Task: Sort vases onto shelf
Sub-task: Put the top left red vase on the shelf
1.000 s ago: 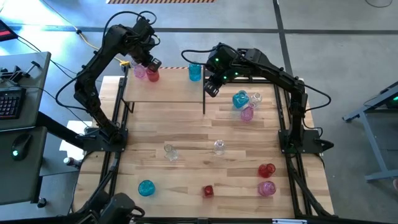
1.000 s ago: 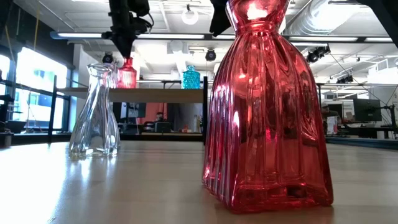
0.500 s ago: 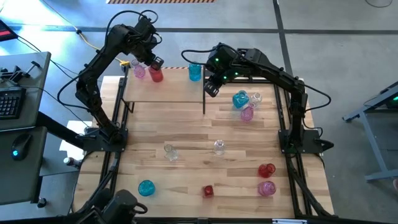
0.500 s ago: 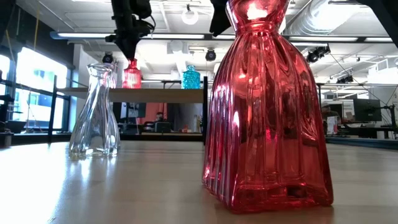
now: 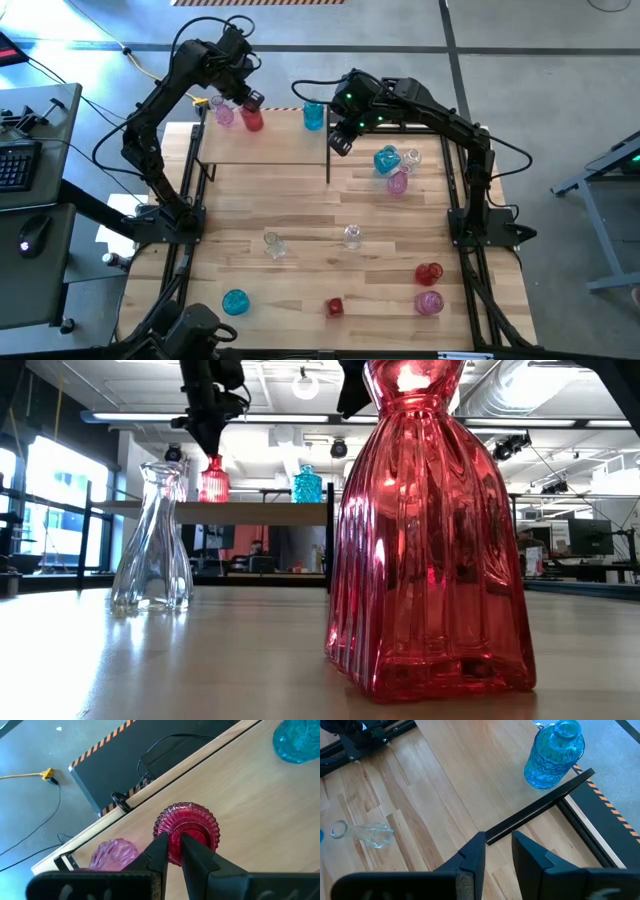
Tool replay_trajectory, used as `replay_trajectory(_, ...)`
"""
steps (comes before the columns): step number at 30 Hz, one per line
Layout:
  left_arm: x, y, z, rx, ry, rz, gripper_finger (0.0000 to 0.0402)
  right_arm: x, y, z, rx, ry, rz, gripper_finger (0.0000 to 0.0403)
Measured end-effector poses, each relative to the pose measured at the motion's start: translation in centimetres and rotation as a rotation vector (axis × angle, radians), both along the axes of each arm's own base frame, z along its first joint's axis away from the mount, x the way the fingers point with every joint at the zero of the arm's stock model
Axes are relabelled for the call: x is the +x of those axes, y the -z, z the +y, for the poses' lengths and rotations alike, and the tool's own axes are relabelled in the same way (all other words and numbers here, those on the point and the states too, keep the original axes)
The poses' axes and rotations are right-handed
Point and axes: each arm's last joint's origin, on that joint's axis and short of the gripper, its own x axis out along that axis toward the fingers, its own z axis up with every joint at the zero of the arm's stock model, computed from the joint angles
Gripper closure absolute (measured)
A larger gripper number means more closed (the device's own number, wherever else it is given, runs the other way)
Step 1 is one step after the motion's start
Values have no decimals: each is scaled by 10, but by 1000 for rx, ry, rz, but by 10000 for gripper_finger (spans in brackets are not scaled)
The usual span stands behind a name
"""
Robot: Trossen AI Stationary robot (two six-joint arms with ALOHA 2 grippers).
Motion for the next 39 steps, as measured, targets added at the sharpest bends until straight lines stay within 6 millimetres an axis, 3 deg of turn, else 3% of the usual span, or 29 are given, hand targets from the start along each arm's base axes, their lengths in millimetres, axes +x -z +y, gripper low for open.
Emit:
replay_trajectory(27,1,-1,1,8,-7,-15,368,0,0,0,0,0,0,327)
replay_trajectory(39,0,-1,1,23,-9,5,311,0,0,0,0,0,0,327)
